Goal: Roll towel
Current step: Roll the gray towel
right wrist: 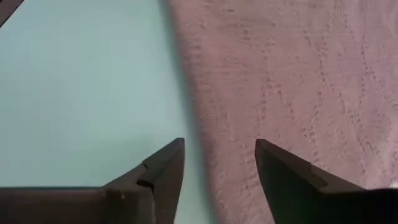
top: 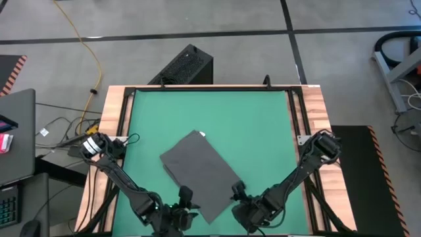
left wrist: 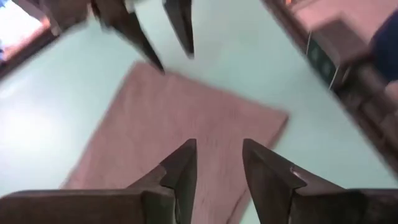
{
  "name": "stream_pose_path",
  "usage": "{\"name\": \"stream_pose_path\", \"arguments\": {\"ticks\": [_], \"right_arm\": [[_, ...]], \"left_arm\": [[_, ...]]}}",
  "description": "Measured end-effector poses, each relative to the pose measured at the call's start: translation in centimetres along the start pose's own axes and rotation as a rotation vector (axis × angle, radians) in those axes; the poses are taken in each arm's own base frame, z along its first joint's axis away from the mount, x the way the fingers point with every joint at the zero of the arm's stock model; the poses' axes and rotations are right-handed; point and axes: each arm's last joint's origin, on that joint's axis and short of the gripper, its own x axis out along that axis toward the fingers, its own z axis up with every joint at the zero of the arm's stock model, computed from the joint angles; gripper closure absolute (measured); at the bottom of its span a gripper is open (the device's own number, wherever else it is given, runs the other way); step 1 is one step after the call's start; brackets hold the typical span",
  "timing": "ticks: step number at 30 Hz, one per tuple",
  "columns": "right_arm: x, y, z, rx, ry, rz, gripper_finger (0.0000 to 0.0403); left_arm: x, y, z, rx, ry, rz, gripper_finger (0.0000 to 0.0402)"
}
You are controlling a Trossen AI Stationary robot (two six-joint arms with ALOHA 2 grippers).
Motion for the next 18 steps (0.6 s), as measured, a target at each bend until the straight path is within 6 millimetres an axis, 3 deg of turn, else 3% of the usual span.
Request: {"name": "stream_pose_path", "arguments": {"ticks": [5,12,18], "right_arm": [[0.5,-0.9,0.2,0.036,0.001,0.015,0.0179],[0.6,-0.8,0.5,0.015,-0.031,0.06,0.0185],[3.1,-0.5,0.6,-0.03,-0.049,0.078,0.0183]], "left_arm": [[-0.9,-0.1,1.3,-0.004,-0.023,0.008,0.0278],[-1.5,-0.6,0.8,0.005,0.013,0.025,0.0278],[-1.5,-0.7,0.6,-0.014,0.025,0.038,0.0278]]}}
